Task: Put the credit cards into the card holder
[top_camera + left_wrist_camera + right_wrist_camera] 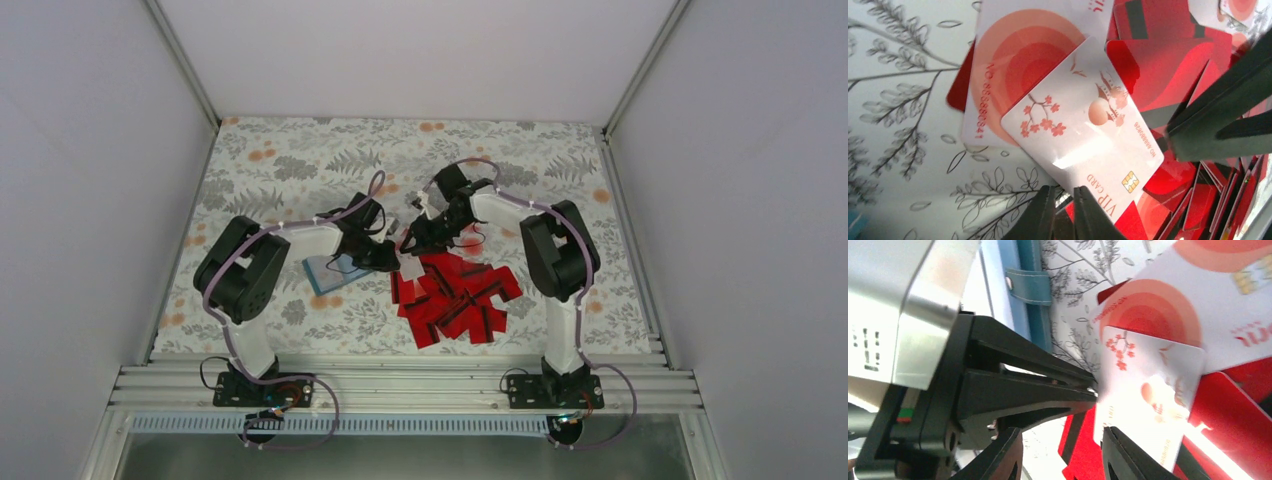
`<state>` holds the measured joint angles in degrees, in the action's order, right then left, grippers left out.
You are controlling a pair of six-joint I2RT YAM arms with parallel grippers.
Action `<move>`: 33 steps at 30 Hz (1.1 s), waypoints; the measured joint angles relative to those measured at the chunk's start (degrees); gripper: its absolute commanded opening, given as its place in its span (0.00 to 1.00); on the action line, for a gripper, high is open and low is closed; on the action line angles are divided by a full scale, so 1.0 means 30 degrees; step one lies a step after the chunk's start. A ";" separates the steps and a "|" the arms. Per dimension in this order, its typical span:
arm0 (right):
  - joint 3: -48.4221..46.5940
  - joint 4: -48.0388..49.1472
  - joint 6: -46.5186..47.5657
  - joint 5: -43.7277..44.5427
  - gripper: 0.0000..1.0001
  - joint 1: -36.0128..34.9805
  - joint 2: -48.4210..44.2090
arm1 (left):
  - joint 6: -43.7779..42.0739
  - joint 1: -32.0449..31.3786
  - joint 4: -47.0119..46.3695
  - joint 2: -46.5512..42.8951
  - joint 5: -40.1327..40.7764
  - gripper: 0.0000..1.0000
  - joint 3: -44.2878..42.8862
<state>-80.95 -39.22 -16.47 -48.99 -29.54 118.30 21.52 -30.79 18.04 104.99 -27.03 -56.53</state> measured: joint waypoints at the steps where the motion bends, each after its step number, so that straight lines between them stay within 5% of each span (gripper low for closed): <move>1: -0.0007 -0.0058 0.0066 0.0423 0.39 -0.0007 -0.0175 | 0.0029 -0.0051 0.0087 -0.0124 0.0124 0.22 0.0022; 8: 0.0838 -0.0051 -0.0007 0.2055 0.30 -0.0029 -0.0561 | 0.0882 -0.0036 0.0882 -0.1800 0.1093 0.46 0.0889; 17: 0.1078 0.0015 -0.0029 0.3555 0.27 -0.0233 -0.0444 | 0.2229 0.0124 -0.0197 -0.1770 0.0270 0.50 0.1399; 23: 0.1537 0.0080 -0.0342 0.4189 0.37 -0.0321 -0.0415 | 0.3133 0.0284 -0.1384 -0.1107 -0.0605 0.27 0.1377; 33: 0.2200 0.0219 -0.1005 0.4401 0.43 -0.0452 -0.1093 | 0.3330 0.0291 -0.2055 -0.0248 -0.0867 0.08 0.1129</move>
<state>-74.35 -38.57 -19.49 -35.79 -30.89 115.02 31.51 -29.91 11.88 104.25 -29.63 -53.15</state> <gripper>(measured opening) 0.425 0.135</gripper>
